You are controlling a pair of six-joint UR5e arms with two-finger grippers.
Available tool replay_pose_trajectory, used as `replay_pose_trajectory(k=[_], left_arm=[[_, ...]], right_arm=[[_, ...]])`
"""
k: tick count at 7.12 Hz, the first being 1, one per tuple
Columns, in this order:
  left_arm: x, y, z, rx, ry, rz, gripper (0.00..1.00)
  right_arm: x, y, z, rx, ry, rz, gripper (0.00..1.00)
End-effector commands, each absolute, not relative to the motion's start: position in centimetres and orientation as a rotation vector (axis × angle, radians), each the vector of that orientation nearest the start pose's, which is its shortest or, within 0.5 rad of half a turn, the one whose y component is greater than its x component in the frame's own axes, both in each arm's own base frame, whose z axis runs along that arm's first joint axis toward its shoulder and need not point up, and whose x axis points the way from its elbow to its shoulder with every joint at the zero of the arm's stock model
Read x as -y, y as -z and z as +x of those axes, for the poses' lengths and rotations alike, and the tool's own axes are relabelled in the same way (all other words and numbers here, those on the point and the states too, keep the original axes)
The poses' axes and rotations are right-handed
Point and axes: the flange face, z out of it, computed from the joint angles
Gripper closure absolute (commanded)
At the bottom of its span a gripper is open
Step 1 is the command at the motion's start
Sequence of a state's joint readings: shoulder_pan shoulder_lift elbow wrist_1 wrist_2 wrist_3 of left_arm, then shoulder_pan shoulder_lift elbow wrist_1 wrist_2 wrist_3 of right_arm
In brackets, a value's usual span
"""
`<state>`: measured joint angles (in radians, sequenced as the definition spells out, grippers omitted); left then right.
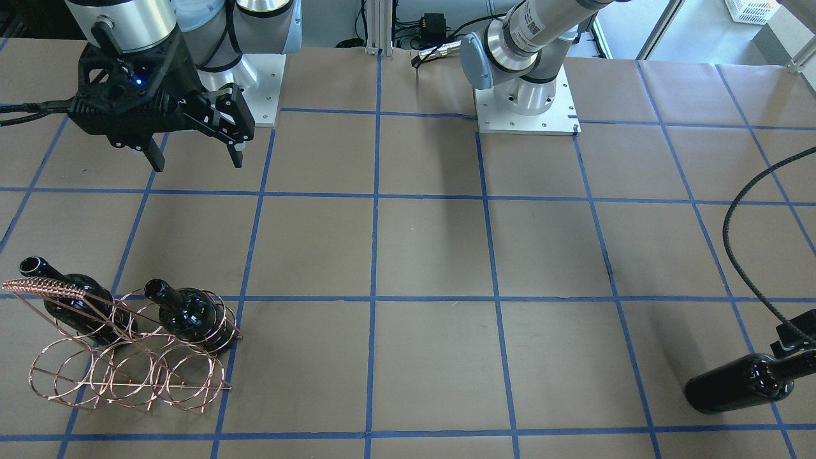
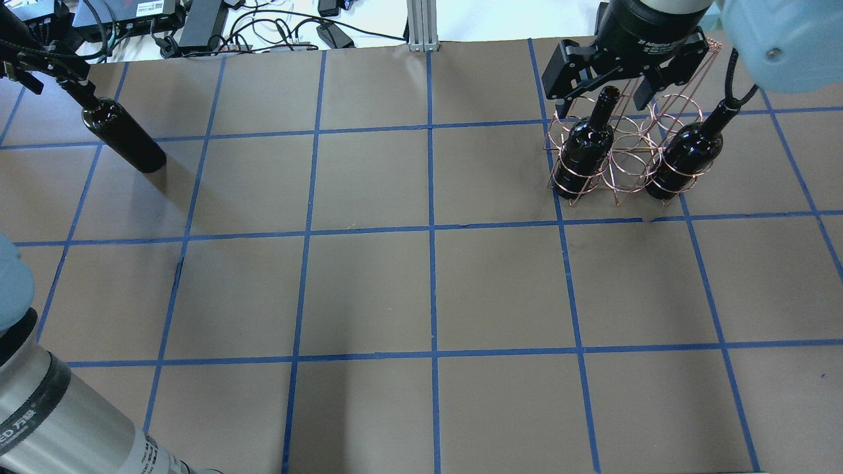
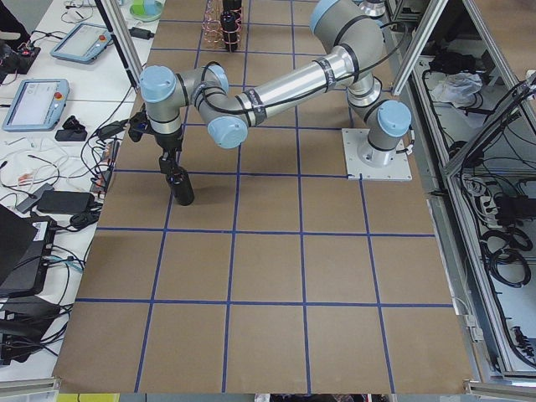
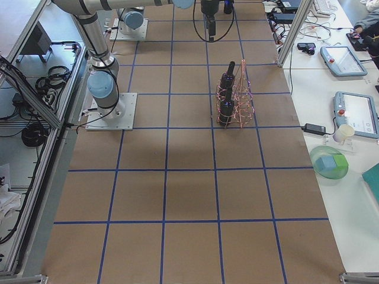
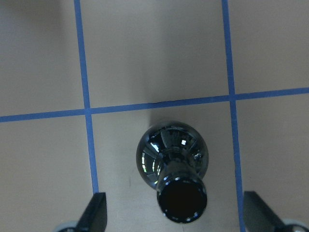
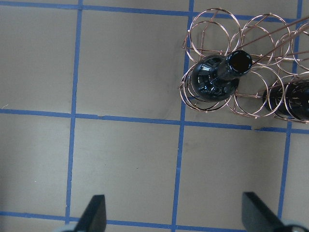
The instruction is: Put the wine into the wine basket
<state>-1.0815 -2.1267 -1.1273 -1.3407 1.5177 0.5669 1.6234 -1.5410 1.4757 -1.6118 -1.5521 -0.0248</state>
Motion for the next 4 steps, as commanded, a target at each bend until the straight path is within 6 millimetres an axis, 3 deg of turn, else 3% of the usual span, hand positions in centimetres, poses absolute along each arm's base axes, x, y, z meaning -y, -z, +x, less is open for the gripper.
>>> replay_pose_trajectory(k=[1,3,4], left_arm=[[71.0,-38.44,21.81,-3.14,0.23,0.104,0.0],[71.14,-37.84,21.9,-3.142,0.22,0.101,0.0],[71.04,-37.79,21.93,-3.137,0.212,0.103,0.1]], right_arm=[[50.55,-52.6,16.22,-3.11,0.174,-0.121,0.0],[50.58,-52.63,16.19,-3.113,0.179,-0.119,0.0],[50.58,-52.63,16.17,-3.114,0.179,-0.119,0.0]])
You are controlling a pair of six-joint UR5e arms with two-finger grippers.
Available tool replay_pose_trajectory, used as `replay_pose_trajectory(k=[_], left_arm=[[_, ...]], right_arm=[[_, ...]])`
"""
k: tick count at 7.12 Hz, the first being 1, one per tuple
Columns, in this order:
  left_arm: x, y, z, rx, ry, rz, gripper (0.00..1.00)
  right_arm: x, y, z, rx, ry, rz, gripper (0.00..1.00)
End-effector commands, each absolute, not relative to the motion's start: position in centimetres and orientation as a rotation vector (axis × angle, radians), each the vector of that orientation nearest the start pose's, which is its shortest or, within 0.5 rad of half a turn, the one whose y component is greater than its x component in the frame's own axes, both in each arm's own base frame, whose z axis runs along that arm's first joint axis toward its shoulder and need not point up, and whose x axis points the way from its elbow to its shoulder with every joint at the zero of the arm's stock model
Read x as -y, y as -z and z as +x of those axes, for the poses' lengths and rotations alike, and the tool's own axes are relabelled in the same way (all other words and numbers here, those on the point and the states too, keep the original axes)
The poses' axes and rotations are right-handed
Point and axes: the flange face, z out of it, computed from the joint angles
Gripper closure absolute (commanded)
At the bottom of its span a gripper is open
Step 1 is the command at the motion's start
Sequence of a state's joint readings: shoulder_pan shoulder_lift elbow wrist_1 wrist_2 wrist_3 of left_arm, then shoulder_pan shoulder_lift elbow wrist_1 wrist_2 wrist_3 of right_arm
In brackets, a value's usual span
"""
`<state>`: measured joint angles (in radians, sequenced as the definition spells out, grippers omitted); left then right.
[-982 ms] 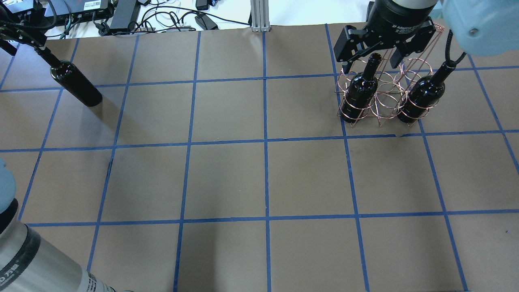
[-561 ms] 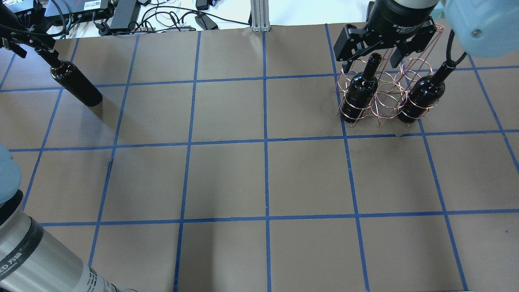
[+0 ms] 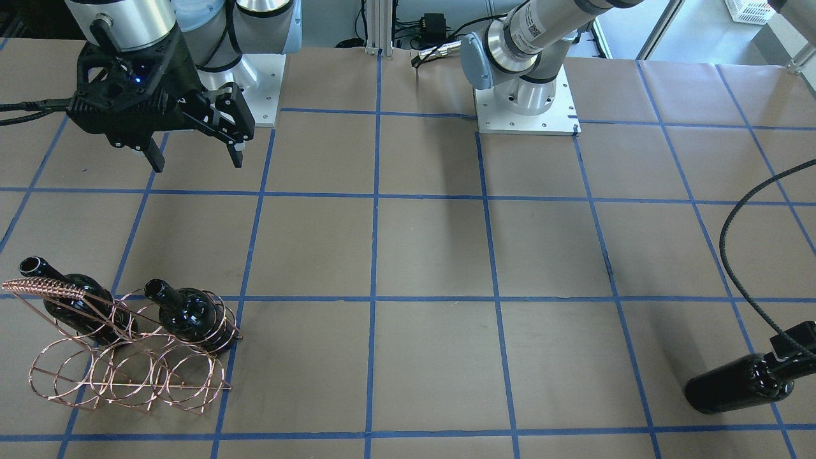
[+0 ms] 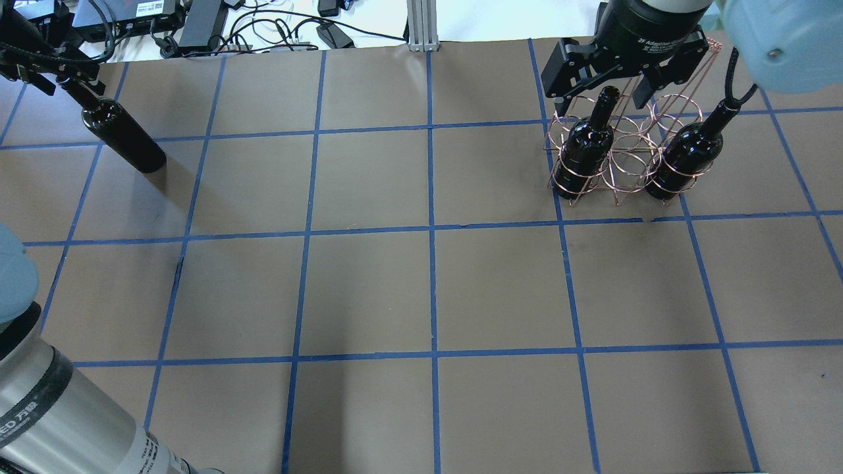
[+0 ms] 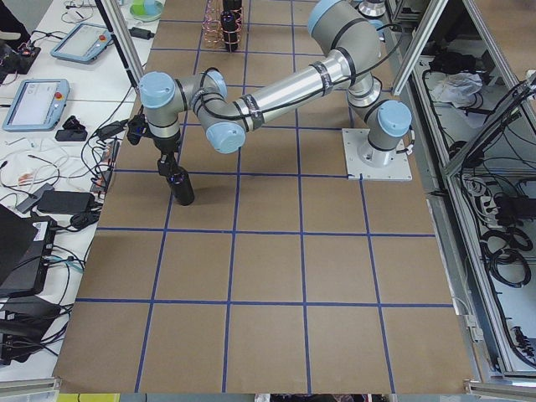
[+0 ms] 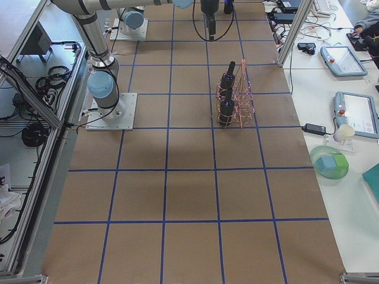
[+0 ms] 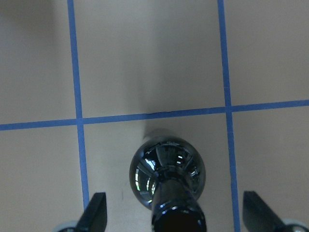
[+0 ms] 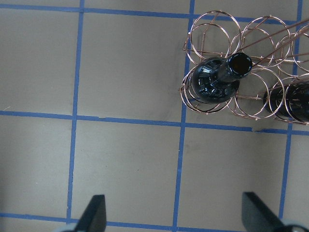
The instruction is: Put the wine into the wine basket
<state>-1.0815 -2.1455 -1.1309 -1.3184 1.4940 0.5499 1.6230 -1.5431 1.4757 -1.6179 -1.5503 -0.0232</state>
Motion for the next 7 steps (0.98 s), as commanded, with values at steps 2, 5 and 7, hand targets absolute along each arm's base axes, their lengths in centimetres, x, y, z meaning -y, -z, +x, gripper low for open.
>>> replay_pose_trajectory(k=[2,5,7], left_arm=[[71.04,-37.6,21.97,-3.135,0.205,0.114,0.48],[71.29,-37.79,22.07,-3.122,0.242,0.115,0.5],[71.31,-37.8,22.03,-3.126,0.246,0.116,0.6]], right_arm=[[50.58,-52.63,16.13,-3.119,0.179,-0.119,0.0],[50.57,-52.61,16.11,-3.12,0.177,-0.118,0.0],[50.53,-52.6,16.19,-3.12,0.175,-0.121,0.0]])
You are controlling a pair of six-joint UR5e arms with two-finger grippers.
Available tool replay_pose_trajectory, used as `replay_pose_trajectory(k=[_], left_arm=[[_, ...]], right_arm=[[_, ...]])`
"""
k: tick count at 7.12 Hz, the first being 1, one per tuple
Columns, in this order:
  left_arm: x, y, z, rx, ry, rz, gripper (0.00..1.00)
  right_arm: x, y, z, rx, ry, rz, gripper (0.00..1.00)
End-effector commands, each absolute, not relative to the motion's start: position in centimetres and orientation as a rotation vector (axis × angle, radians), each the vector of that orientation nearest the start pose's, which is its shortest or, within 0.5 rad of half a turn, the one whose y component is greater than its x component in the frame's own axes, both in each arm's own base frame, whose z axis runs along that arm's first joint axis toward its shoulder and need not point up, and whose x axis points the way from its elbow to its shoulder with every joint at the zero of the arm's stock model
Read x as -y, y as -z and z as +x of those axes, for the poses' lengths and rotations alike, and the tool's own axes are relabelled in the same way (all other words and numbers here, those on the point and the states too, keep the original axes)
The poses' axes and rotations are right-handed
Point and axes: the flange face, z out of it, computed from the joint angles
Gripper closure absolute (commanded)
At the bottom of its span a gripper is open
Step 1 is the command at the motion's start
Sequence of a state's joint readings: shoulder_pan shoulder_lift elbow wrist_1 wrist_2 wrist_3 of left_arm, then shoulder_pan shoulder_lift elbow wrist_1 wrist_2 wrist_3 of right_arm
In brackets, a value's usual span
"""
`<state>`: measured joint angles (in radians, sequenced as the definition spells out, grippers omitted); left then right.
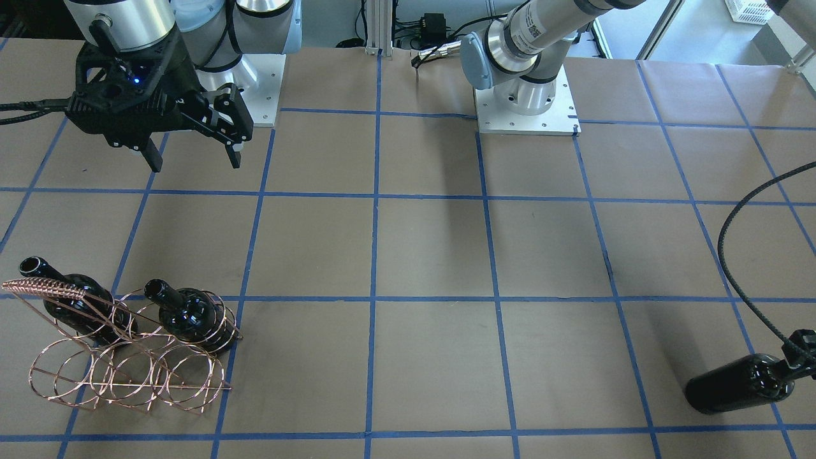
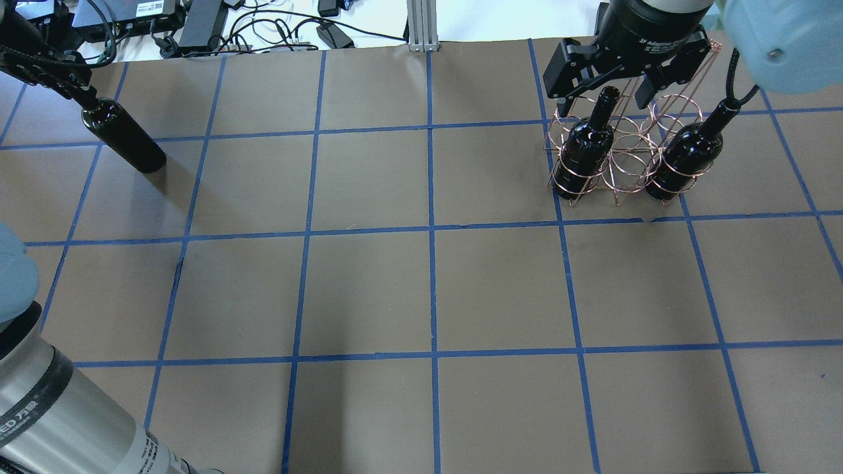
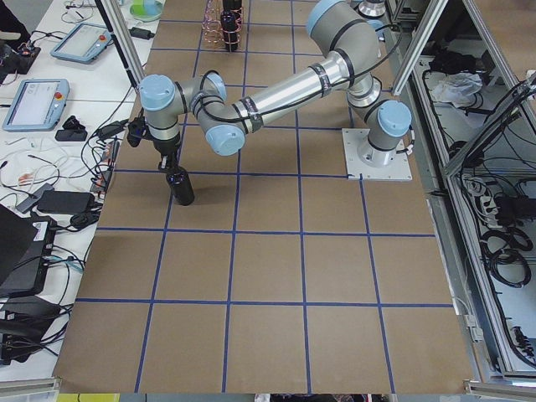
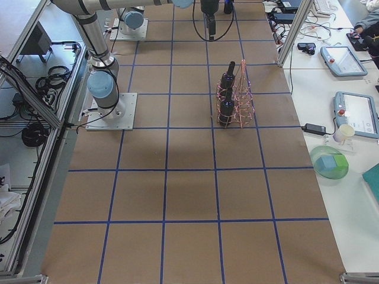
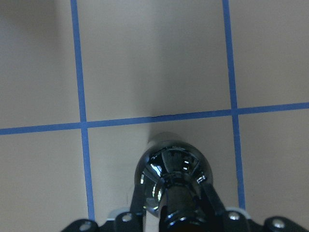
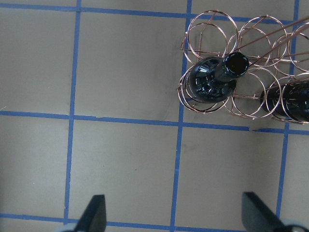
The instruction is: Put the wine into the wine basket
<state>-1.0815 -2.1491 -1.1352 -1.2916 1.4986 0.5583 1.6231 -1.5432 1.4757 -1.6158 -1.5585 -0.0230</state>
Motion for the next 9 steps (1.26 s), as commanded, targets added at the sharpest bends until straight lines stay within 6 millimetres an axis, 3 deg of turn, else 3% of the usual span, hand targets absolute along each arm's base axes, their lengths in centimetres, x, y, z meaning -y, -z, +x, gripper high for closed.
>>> replay_pose_trajectory(k=[1,2,4,5,6,9], left_arm=[[71.3,-37.6,22.0,-3.132,0.241,0.119,0.81],[71.1,-37.0,21.8,-3.14,0.226,0.116,1.0],[70.8,-38.6,20.7,-3.134,0.242,0.133,1.0],[70.8,-40.9,17.2,-3.116,0.26,0.18,1.0],[70.1,-43.7,12.2,-3.12,0.272,0.167,1.0],[65.7,-46.0,1.0,-3.164,0.234,0.024,1.0]], right_arm=[[50.5,-52.6,16.2,-3.116,0.174,-0.121,0.0],[50.5,-52.6,16.2,-3.117,0.174,-0.121,0.0],[50.5,-52.6,16.2,-3.119,0.175,-0.121,0.0],[50.5,-52.6,16.2,-3.12,0.175,-0.121,0.0],[50.5,-52.6,16.2,-3.119,0.175,-0.121,0.0],[50.6,-52.6,16.1,-3.119,0.179,-0.119,0.0]])
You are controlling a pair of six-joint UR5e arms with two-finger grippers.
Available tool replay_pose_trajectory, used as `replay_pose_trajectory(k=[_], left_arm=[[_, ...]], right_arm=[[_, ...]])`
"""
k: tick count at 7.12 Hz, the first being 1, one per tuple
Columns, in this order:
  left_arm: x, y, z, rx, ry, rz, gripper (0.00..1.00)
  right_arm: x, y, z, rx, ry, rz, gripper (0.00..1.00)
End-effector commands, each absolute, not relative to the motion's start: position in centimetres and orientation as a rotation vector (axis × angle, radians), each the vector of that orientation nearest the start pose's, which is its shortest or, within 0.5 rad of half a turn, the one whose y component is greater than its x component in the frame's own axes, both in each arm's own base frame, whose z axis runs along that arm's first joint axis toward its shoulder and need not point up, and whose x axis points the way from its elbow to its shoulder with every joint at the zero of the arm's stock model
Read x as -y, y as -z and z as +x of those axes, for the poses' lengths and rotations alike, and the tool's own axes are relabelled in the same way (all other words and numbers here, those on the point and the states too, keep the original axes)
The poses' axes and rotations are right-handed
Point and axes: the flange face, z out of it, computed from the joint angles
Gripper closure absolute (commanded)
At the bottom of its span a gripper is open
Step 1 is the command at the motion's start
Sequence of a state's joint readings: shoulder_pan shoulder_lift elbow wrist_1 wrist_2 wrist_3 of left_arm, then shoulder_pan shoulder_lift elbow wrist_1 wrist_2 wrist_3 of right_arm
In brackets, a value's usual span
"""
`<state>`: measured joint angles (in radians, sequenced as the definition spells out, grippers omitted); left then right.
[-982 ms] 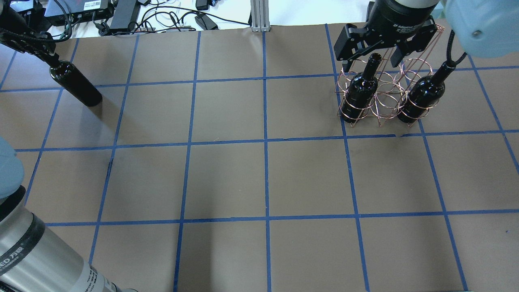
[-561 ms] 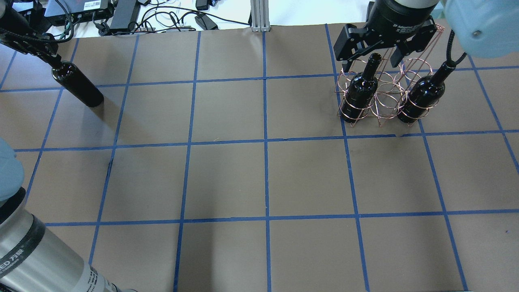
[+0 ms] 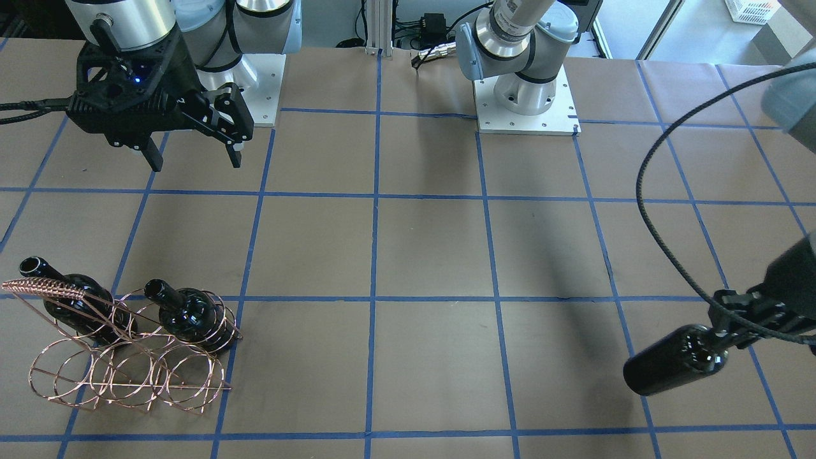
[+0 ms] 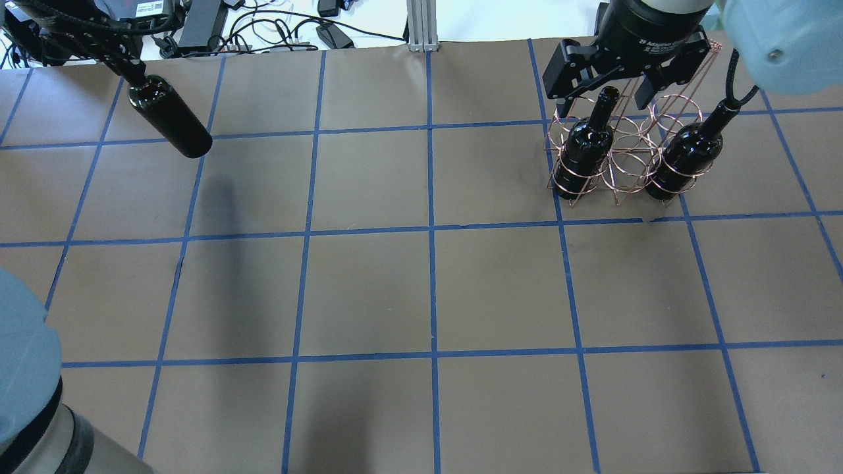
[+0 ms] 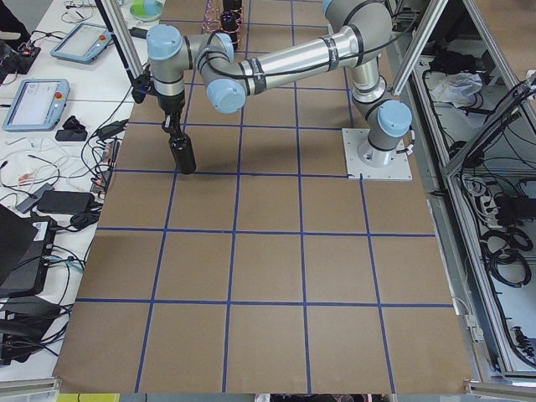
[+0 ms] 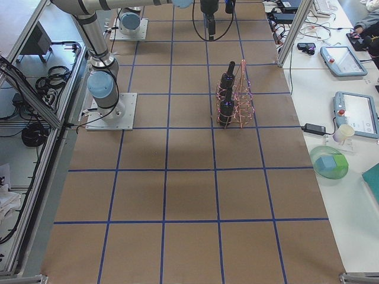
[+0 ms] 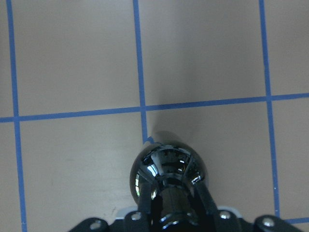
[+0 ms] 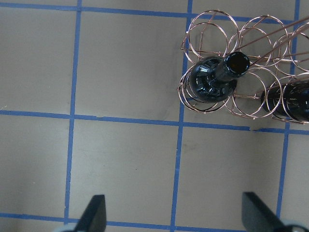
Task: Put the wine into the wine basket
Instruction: 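Carry the bottle with the left gripper toward the table center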
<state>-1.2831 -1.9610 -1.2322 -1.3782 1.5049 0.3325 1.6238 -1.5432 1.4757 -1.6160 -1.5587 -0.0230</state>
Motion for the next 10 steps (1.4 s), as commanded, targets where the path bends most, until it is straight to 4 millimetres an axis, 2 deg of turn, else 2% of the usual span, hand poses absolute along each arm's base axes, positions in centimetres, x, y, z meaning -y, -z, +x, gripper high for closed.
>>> replay_pose_trajectory(k=[1,4,6,8,10], left_arm=[[64.0,-46.5,-2.9,-3.175,0.231,-0.024,1.0],[57.9,-45.7,-14.3,-3.204,0.185,-0.109,1.0],[55.1,-44.6,-19.7,-3.215,0.202,-0.082,1.0],[53.6,-41.4,-22.8,-3.163,0.318,0.015,1.0],[52.6,-41.6,-24.4,-3.151,0.349,0.068,1.0]], right_arm=[[50.6,-52.6,16.1,-3.12,0.177,-0.118,0.0],[50.6,-52.6,16.1,-3.122,0.175,-0.118,0.0],[50.7,-52.6,15.9,-3.116,0.179,-0.112,0.0],[50.7,-52.5,15.8,-3.124,0.175,-0.111,0.0],[50.7,-52.5,15.9,-3.117,0.17,-0.111,0.0]])
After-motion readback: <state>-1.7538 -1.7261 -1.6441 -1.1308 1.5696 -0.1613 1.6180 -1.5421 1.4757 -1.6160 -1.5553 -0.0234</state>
